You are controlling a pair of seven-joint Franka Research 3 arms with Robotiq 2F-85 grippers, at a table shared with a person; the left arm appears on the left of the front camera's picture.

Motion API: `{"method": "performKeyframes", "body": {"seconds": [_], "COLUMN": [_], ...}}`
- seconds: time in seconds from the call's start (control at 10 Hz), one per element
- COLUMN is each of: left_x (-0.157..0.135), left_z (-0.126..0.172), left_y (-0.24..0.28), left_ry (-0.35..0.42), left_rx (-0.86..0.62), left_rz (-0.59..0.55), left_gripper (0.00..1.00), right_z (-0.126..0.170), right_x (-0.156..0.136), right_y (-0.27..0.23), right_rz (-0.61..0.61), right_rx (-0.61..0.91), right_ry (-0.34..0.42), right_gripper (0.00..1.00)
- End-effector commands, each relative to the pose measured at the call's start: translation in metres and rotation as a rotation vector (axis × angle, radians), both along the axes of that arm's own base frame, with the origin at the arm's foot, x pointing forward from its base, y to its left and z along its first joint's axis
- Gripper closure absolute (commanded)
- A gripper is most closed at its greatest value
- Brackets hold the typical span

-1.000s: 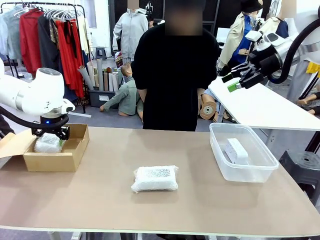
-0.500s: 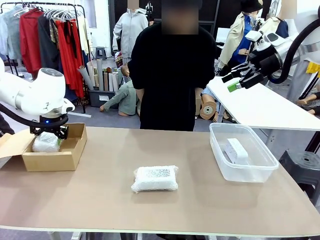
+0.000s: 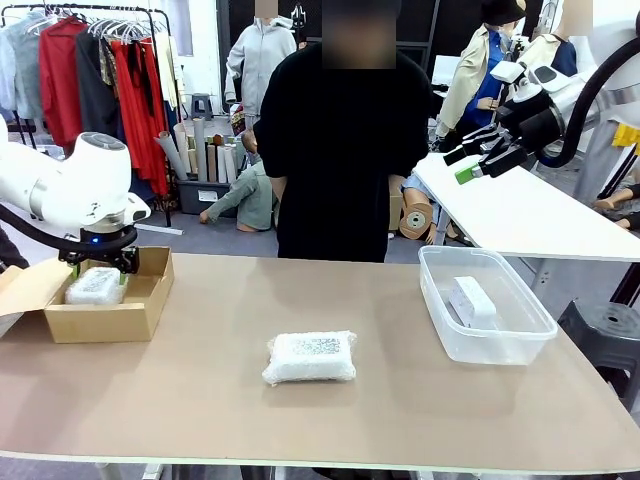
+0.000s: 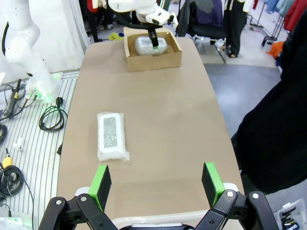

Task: Separate and place wrapped and unwrapped clocks.
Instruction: If the picked Digital clock is wrapped, place it in the Package Box ; if not, place it in the Organizing box.

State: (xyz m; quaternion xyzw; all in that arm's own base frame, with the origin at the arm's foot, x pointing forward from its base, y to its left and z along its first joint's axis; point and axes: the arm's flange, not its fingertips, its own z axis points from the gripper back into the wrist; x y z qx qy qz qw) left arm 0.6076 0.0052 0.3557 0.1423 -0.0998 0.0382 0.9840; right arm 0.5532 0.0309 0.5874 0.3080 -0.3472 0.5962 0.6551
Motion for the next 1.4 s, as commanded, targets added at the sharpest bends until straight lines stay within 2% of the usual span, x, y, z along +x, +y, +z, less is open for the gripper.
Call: {"method": "performKeyframes", "body": {"seconds": [0.0, 0.2, 0.4, 0.8, 1.0, 1.1, 1.3], "left_x": [-0.012, -0.017, -0.019, -0.024, -0.023, -0.024, -0.024], "left_z": [0.006, 0.022, 0.043, 0.078, 0.083, 0.078, 0.078], "left_y": [0.000, -0.001, 0.003, 0.010, 0.007, 0.005, 0.005], "left_ry": [-0.037, -0.042, 0.011, 0.031, 0.042, 0.015, 0.015], "left_rx": [0.025, -0.010, -0.109, -0.235, -0.238, -0.217, -0.217], "left_rz": [0.000, 0.015, 0.018, -0.046, -0.052, -0.030, -0.030], "left_gripper": [0.00, 0.00, 0.00, 0.00, 0.00, 0.00, 0.00], "right_z": [0.001, 0.001, 0.001, 0.001, 0.001, 0.001, 0.001], "right_x": [-0.001, -0.001, -0.001, -0.001, -0.001, -0.001, -0.001], "right_y": [0.000, 0.000, 0.000, 0.000, 0.000, 0.000, 0.000], "right_rz": [0.006, 0.006, 0.006, 0.006, 0.006, 0.006, 0.006], "right_rx": [0.001, 0.001, 0.001, 0.001, 0.001, 0.001, 0.001], "right_ry": [-0.015, -0.015, -0.015, -0.015, -0.015, -0.015, -0.015], "right_gripper": [0.00, 0.00, 0.00, 0.00, 0.00, 0.00, 0.00]}}
